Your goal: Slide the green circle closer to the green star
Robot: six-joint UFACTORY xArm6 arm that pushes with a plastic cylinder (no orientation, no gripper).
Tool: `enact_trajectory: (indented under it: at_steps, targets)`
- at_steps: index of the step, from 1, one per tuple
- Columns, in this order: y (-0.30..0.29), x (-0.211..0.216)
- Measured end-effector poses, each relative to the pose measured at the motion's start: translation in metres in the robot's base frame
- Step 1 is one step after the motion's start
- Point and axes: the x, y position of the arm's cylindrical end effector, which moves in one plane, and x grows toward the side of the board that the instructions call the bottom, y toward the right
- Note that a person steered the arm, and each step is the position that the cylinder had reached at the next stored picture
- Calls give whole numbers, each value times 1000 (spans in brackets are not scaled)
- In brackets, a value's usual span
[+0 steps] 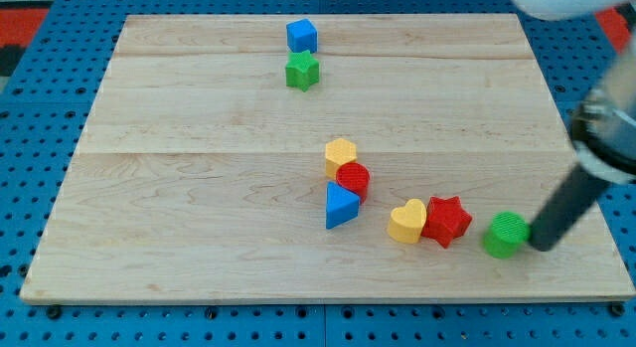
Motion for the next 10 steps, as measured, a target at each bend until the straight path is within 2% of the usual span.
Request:
enact_trajectory:
  at_steps: [1, 2, 3, 5, 7, 8, 9, 10]
  targets:
    - [43, 27]
    - [1, 39]
    - [-41, -1]
    - [-41, -81]
    - [7, -129]
    - [-92, -134]
    - [-182, -160]
    - [-214, -186]
